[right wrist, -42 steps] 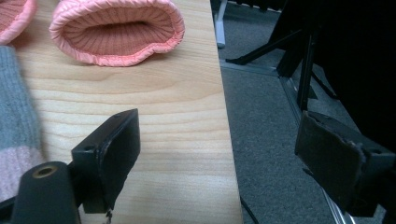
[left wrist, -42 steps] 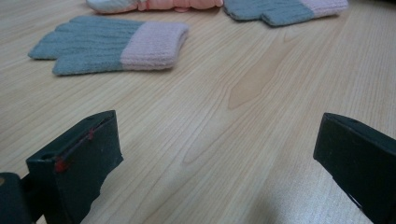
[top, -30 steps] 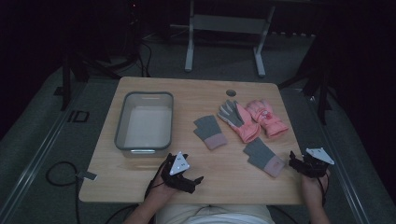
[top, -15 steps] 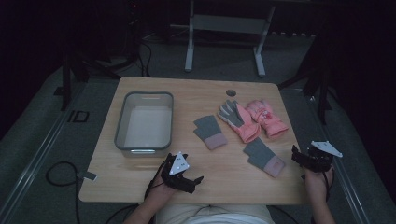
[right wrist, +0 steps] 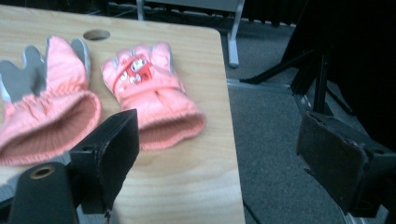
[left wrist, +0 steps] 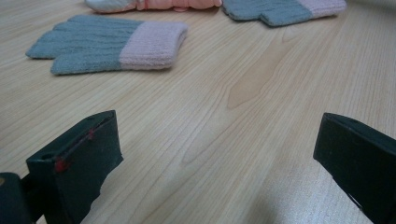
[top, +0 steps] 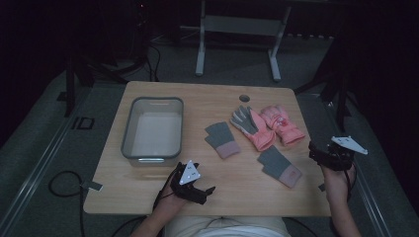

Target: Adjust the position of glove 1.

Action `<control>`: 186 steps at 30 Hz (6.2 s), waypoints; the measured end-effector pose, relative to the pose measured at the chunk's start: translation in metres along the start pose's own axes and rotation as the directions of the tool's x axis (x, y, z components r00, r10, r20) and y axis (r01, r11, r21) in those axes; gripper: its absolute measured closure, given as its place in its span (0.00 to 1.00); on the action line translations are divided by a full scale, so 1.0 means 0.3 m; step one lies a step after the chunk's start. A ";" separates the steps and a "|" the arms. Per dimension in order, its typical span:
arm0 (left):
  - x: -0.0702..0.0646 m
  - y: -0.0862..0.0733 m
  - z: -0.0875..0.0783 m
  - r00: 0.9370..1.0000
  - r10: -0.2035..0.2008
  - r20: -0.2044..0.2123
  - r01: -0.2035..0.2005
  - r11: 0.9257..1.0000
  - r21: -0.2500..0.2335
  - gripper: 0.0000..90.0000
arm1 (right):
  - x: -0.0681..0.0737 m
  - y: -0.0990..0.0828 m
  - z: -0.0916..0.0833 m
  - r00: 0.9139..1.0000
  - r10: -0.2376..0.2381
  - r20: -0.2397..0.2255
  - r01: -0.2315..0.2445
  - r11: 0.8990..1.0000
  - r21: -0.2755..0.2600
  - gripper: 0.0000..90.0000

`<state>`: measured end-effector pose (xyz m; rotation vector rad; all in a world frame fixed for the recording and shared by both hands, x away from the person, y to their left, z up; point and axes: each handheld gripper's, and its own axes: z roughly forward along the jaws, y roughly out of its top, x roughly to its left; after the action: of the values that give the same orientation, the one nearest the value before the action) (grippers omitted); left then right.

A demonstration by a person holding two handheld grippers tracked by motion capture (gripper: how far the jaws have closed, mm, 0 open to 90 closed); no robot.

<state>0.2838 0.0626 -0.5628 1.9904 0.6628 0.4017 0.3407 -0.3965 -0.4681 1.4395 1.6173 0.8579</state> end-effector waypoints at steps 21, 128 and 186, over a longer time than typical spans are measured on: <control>0.001 0.000 0.000 1.000 0.000 0.001 0.000 1.000 0.000 0.00 | 0.106 0.192 -0.027 0.993 -0.070 -0.094 0.058 0.991 -0.125 0.15; 0.007 -0.002 -0.004 1.000 -0.019 0.017 0.019 1.000 -0.008 0.00 | 0.750 0.201 0.124 0.839 -0.054 -0.541 0.149 0.980 0.134 0.96; 0.003 0.000 0.000 1.000 -0.011 0.014 0.011 1.000 0.005 0.00 | 0.480 -0.006 0.133 0.820 -0.150 -0.553 0.271 0.952 0.143 0.76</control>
<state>0.2846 0.0632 -0.5628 1.9913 0.6660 0.3793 0.3692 -0.2544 -0.5053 1.1795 2.3104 1.0386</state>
